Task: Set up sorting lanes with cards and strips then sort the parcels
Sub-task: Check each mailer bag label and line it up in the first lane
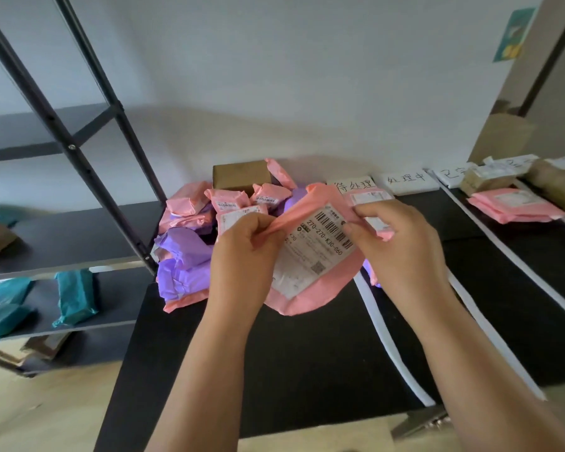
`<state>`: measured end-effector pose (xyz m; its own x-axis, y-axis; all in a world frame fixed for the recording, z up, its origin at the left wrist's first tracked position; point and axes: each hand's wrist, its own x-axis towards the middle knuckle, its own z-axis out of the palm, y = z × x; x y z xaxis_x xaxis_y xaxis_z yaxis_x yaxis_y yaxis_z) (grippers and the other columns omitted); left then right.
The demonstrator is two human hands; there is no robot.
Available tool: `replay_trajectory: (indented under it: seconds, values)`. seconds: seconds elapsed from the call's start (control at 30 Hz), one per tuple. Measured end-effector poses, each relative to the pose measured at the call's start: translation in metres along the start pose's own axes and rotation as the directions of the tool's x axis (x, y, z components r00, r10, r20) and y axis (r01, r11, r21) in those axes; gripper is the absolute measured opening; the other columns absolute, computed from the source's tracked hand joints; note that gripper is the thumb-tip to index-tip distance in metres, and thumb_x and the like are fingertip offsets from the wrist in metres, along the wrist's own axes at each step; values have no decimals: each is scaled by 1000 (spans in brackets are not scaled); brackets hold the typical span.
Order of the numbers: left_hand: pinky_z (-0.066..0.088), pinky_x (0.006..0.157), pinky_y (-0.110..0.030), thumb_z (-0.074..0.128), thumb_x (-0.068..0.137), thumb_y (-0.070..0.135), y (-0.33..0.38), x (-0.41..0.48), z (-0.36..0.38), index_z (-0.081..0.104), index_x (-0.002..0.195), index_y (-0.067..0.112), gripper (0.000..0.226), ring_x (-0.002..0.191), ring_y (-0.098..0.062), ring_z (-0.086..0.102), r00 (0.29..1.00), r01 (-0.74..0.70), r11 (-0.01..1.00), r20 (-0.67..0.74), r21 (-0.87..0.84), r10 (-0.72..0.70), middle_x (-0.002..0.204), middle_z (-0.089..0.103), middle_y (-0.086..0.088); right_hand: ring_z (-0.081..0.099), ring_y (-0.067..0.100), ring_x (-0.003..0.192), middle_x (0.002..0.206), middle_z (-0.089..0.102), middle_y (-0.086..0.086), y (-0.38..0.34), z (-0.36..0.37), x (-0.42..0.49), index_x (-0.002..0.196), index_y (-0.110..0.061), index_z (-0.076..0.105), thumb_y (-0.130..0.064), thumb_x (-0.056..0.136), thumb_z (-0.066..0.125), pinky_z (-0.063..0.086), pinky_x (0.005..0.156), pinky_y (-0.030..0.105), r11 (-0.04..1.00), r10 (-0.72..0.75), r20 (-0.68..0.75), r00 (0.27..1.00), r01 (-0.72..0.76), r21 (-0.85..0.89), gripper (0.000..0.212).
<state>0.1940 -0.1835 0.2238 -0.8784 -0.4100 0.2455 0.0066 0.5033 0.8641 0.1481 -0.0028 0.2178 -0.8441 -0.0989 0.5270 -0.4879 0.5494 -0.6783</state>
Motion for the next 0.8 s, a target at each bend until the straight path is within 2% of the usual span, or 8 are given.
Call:
replay_trajectory:
  seconds: [0.1,0.23,0.33,0.43,0.53,0.6,0.7,0.8]
  values:
    - [53,75,-23,66,93,23,-14,-10,-1,66,87,37,16,88,-1,63,999,32,999,39,-31,-31,89,68,18,56,-18,82,82,55,-32,2,1,-25,92,-21,72,-33,84,68,44,69,8,996,87,1,996,-87,13,15]
    - [42,65,-7,69,91,23,-30,-24,12,71,89,37,14,86,8,61,995,59,995,87,-86,-52,87,69,24,65,1,87,87,66,-16,10,-3,-55,87,-18,70,-30,86,68,57,71,25,983,186,-30,982,-186,10,12]
    - [41,72,-10,71,89,29,-33,-38,25,67,86,47,19,90,10,60,994,55,994,95,-98,-46,90,66,33,67,6,90,93,70,-7,17,-10,-73,87,-15,68,-30,86,65,57,69,24,972,233,-66,970,-235,-25,15]
    - [41,83,-19,69,90,36,-35,-46,34,65,112,43,24,108,0,54,1000,30,994,5,-105,-30,103,58,30,69,4,86,91,70,-9,31,-27,-82,86,-16,67,-23,89,69,56,61,18,944,328,-138,934,-331,-1,8]
    - [40,82,-16,67,92,38,-36,-52,46,60,120,38,29,112,-6,54,997,64,988,-41,-143,-70,113,57,25,72,5,82,88,73,-9,47,-49,-89,84,-20,69,-19,91,70,58,58,22,887,462,-212,861,-446,121,7]
    - [40,83,-19,68,91,36,-34,-58,57,60,118,35,29,111,-6,56,991,132,978,-3,-159,-135,112,59,24,73,4,79,84,75,-11,58,-65,-94,82,-23,70,-18,91,70,59,58,22,852,522,-243,817,-487,192,10]
    - [40,79,-16,67,91,35,-25,-68,82,65,120,30,29,107,-1,60,976,175,977,150,-125,-155,112,65,22,72,-1,76,82,74,-19,73,-90,-98,80,-26,70,-18,91,70,59,59,20,811,581,-253,773,-528,252,14]
    - [41,69,-12,66,91,37,-10,-80,113,65,105,41,14,90,15,61,957,203,972,236,-119,-171,92,66,31,70,-6,73,78,72,-23,92,-115,-99,78,-24,69,-18,91,70,55,54,13,797,601,-251,759,-544,263,14]
